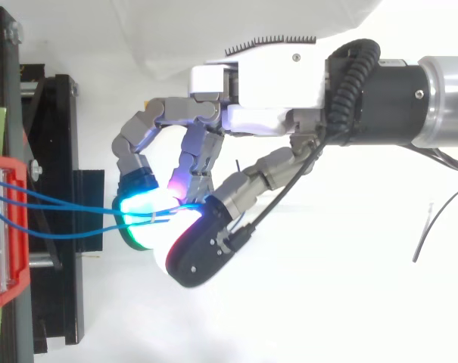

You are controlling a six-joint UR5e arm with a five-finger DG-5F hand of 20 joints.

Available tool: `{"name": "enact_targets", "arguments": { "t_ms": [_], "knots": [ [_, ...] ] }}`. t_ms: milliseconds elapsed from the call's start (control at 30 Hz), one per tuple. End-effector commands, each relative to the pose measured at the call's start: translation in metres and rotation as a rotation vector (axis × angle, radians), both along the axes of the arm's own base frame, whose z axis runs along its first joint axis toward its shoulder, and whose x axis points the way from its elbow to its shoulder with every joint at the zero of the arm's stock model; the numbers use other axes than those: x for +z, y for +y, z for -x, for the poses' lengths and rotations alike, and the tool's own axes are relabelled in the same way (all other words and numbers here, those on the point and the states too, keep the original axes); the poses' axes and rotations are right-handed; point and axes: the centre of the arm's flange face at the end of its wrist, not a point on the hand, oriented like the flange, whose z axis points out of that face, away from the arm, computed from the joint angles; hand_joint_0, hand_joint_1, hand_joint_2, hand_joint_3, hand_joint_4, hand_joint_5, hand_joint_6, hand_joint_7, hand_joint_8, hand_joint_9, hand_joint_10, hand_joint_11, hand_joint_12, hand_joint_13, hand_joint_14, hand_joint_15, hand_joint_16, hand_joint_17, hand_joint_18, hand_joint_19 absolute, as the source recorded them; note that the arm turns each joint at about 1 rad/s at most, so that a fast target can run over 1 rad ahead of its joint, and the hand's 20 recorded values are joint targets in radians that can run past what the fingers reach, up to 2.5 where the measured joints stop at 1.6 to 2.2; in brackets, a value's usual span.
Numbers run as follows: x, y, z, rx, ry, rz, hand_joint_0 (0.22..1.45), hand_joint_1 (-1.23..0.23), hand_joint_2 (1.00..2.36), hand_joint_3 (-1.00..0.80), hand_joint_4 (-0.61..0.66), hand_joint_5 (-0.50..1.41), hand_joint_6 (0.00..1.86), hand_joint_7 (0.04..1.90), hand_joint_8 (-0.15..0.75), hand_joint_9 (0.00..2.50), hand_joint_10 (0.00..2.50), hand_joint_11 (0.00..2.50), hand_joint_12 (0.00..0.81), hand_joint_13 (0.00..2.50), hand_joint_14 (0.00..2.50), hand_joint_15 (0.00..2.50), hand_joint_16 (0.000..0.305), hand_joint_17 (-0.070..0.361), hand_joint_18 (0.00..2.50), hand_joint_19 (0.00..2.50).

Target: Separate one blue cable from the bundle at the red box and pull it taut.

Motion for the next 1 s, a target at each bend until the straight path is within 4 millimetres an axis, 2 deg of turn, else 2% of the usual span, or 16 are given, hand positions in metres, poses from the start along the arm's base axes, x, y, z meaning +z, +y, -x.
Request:
{"name": "enact_targets", "arguments": {
  "t_ms": [0, 100, 200, 333, 367, 400, 567, 667, 800, 867, 967],
  "knots": [
    [0.0007, 0.0, 0.0001, 0.0, -0.001, 0.0, 0.46, -0.59, 1.0, -0.5, 0.06, -0.13, 0.9, 1.08, 0.326, 1.22, 0.02, 1.17, 0.406, 1.23, 0.03, 1.13, 0.057, 0.129, 1.02, 0.91],
    [-0.0004, 0.0, -0.0001, 0.0, 0.001, 0.0, 0.48, -0.51, 1.0, -0.5, 0.06, -0.13, 0.89, 1.1, 0.326, 1.25, 0.02, 1.18, 0.39, 1.23, 0.03, 1.14, 0.055, 0.124, 1.0, 0.93],
    [-0.0004, 0.0, -0.0001, 0.0, 0.001, 0.0, 0.57, -0.45, 1.0, -0.5, 0.03, -0.12, 0.88, 1.19, 0.287, 1.27, 0.03, 1.18, 0.349, 1.23, 0.03, 1.16, 0.048, 0.109, 0.96, 0.98],
    [0.0007, 0.0, 0.0001, 0.0, -0.001, 0.0, 0.61, -0.56, 1.0, -0.5, 0.0, -0.11, 0.88, 1.22, 0.281, 1.3, 0.03, 1.18, 0.34, 1.24, 0.03, 1.17, 0.047, 0.106, 0.97, 0.99],
    [-0.0003, 0.0, -0.0002, 0.0, -0.001, 0.0, 0.62, -0.65, 1.01, -0.43, -0.01, -0.11, 0.88, 1.25, 0.278, 1.29, 0.03, 1.21, 0.342, 1.24, 0.03, 1.17, 0.047, 0.106, 0.97, 0.99],
    [-0.0003, 0.0, -0.0002, 0.0, -0.001, 0.0, 0.62, -0.65, 1.01, -0.42, -0.01, -0.11, 0.88, 1.25, 0.278, 1.29, 0.03, 1.21, 0.338, 1.24, 0.03, 1.17, 0.047, 0.106, 0.97, 1.0],
    [-0.0001, -0.0003, -0.0004, -0.003, -0.003, 0.0, 0.66, -0.86, 1.02, -0.3, 0.0, -0.14, 0.9, 1.22, 0.278, 1.22, 0.03, 1.22, 0.34, 1.21, 0.03, 1.18, 0.048, 0.107, 0.96, 0.97],
    [-0.001, 0.0007, 0.0, -0.003, 0.0, 0.0, 0.7, -0.89, 1.01, -0.33, -0.03, -0.14, 0.9, 1.25, 0.282, 1.21, 0.03, 1.22, 0.341, 1.21, 0.03, 1.17, 0.047, 0.106, 0.95, 0.96],
    [-0.001, -0.0004, 0.0001, -0.004, 0.0, 0.0, 0.77, -0.89, 1.0, -0.5, -0.12, -0.14, 0.9, 1.33, 0.27, 1.21, 0.03, 1.23, 0.333, 1.2, 0.03, 1.16, 0.046, 0.103, 0.94, 0.92],
    [-0.0003, -0.0004, -0.0002, -0.004, -0.001, 0.0, 0.78, -0.9, 1.0, -0.5, -0.14, -0.14, 0.9, 1.35, 0.271, 1.21, 0.03, 1.22, 0.332, 1.2, 0.03, 1.16, 0.046, 0.103, 0.94, 0.91],
    [0.001, -0.0004, -0.0003, -0.004, -0.004, 0.0, 0.76, -0.92, 1.0, -0.5, -0.15, -0.14, 0.91, 1.3, 0.263, 1.2, 0.03, 1.24, 0.337, 1.2, 0.03, 1.16, 0.046, 0.103, 0.94, 0.9]
  ]
}}
